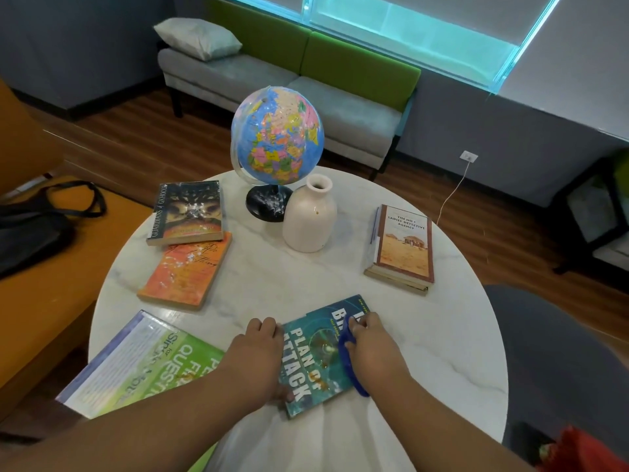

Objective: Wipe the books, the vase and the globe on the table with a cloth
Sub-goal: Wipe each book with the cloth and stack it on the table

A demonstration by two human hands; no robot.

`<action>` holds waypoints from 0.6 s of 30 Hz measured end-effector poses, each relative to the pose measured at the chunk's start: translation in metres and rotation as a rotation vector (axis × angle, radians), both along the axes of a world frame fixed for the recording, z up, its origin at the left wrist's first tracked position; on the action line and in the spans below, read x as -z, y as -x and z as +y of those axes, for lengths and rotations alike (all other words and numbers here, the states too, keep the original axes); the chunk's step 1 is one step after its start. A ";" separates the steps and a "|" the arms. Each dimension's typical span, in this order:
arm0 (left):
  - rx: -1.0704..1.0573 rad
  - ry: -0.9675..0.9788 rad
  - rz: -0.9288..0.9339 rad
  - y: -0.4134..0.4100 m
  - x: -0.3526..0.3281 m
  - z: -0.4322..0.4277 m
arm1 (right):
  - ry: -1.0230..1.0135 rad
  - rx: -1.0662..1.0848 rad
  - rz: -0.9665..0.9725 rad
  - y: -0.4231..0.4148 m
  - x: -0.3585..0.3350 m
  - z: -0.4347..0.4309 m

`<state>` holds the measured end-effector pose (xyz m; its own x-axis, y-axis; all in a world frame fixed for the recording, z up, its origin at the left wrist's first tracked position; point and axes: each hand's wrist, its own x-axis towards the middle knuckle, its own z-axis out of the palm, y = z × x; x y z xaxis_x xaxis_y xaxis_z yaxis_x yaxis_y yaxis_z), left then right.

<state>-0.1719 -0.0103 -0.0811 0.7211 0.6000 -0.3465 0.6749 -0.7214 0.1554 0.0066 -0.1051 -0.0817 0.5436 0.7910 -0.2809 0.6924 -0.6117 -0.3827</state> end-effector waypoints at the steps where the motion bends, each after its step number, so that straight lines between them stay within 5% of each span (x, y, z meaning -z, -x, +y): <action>1: 0.001 -0.001 0.003 0.000 0.000 0.000 | 0.009 -0.036 0.000 0.005 0.000 -0.004; 11: 0.009 -0.030 0.021 0.001 -0.002 0.000 | 0.027 0.044 0.044 -0.028 -0.016 0.015; 18: -0.004 -0.012 0.011 0.002 -0.001 -0.001 | -0.089 0.325 0.225 -0.073 -0.089 -0.004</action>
<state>-0.1736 -0.0110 -0.0804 0.7149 0.6070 -0.3470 0.6793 -0.7205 0.1391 0.0792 -0.1094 0.0078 0.7022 0.6145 -0.3595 0.3613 -0.7428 -0.5637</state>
